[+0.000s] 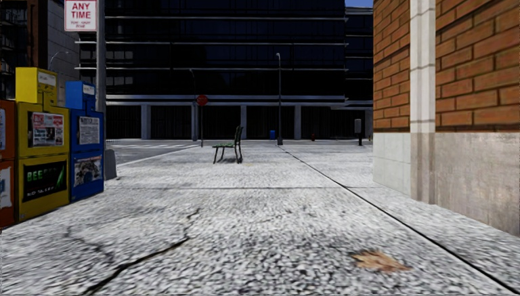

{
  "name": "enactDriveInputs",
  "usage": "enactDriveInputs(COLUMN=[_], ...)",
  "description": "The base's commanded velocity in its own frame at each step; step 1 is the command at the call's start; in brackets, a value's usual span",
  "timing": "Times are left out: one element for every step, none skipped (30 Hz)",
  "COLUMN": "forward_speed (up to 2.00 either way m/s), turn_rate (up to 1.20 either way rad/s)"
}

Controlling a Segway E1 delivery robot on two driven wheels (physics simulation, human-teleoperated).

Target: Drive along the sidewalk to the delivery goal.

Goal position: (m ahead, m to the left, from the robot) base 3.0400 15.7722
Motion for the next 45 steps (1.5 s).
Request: enactDriveInputs(forward_speed=[2.0,2.0,2.0,2.0,2.0,2.0,2.0,2.0,2.0,2.0,2.0,2.0,2.0,2.0,2.0,2.0,2.0,2.0,2.0,2.0,2.0,2.0,2.0,2.0,2.0,2.0,2.0,2.0,2.0,2.0,2.0,2.0,2.0,2.0,2.0,2.0,2.0,2.0,2.0,2.0,2.0,2.0,2.0,2.0,2.0], turn_rate=[0.0,0.0,0.0,0.0,0.0,0.0,0.0,0.0,0.0,0.0,0.0,0.0,0.0,0.0,0.0,-0.46,-0.74,-0.97,-1.12,-1.12,-1.16,-0.68,-0.12,-0.02,0.0,0.0,0.0,0.0,0.0,0.0,0.0,0.0,0.0,0.0,0.0,0.0,0.0,0.0,0.0,0.0,0.0,0.0,0.0,0.0,0.0])
